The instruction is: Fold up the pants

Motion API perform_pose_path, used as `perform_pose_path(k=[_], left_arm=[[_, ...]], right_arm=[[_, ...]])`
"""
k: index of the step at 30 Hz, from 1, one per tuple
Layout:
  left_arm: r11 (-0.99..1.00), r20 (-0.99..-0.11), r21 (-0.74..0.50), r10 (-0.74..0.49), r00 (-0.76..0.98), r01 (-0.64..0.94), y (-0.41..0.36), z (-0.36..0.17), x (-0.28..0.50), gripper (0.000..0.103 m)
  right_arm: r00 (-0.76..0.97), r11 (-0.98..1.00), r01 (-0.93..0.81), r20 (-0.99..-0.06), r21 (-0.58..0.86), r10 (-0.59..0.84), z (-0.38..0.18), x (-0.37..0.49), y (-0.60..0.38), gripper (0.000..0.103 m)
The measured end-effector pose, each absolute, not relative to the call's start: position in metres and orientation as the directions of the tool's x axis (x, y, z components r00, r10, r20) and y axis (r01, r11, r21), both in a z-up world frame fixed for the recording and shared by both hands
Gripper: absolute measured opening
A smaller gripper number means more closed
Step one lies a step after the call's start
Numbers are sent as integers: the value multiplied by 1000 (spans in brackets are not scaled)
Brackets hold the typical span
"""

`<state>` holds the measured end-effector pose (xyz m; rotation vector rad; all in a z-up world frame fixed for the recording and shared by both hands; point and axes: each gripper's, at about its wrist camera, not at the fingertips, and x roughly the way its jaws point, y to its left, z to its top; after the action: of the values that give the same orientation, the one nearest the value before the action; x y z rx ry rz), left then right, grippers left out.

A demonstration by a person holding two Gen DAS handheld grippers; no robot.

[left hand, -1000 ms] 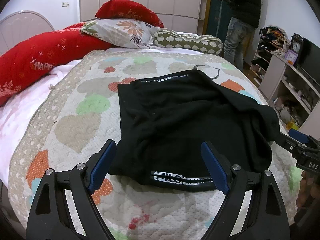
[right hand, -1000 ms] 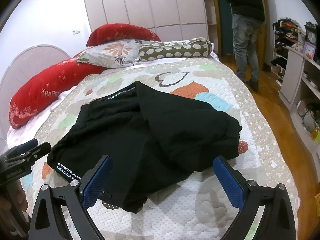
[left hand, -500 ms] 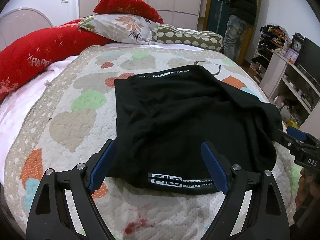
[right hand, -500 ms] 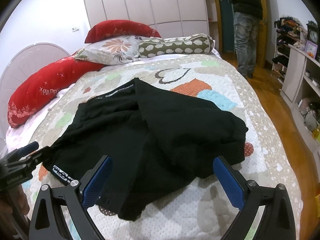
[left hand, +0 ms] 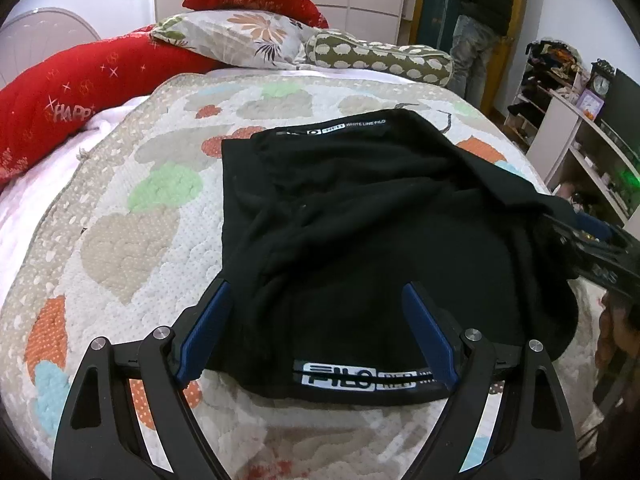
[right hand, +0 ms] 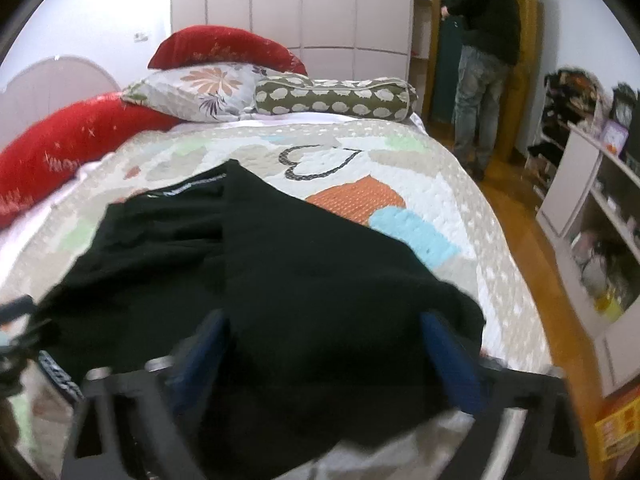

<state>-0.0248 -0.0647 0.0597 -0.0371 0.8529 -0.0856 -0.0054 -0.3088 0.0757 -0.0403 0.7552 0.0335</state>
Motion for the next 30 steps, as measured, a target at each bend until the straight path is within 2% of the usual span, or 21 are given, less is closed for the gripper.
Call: perform_pose_path(k=[1,2,5,9,14,16,18,20,22,25,26,27,30], left_arm=[[996,-752,-66,-90,653,60,-64,59,-23,87],[996,-753,-64,-88,652,60,-64,58,-22,87],[997,-751,-56,-80,655,57,-61,57,-20,87],[997,-754,-62,-77,652,45,-57,54,-14,87],[997,-769,-57,-73,635,44,-56,44,-5,87],[997,-779,-56,-72,623,45,-55,38,-3,87],[998,-789,-50,-65,610,41,-55,32,-1,87],[998,-793,-41,-59,607,44,-56,29,-2,87],[998,-791,-43,-62,608,46,-54,28,-3,87],[997,-792,-68,-76,606,36,-49,30,-6,87],[996,-793,-80,-84,604,34,-46,32,-7,87],[995,-790,-91,-92,607,33,-44,34,-11,87],[992,-774,-121,-110,623,24,-35,43,-20,87]], right_arm=[[718,998,-50,-696,-30,15,73,-1,-312,48],[705,998,-63,-708,-22,29,72,7,-317,34],[725,997,-66,-688,-36,23,81,17,-328,20],[764,999,-37,-645,-18,17,109,39,-349,18],[776,995,63,-622,-83,-101,120,82,-373,14],[770,984,132,-613,-119,-177,114,101,-385,14],[748,979,185,-633,-87,-198,104,116,-401,15],[656,980,197,-740,-20,-147,84,131,-416,15],[654,982,171,-754,74,-57,82,121,-425,15],[693,986,143,-720,81,-42,95,86,-425,33],[708,989,128,-705,78,-36,102,73,-424,45],[720,989,120,-693,83,-29,106,64,-422,51],[739,990,90,-673,110,8,114,42,-414,52]])
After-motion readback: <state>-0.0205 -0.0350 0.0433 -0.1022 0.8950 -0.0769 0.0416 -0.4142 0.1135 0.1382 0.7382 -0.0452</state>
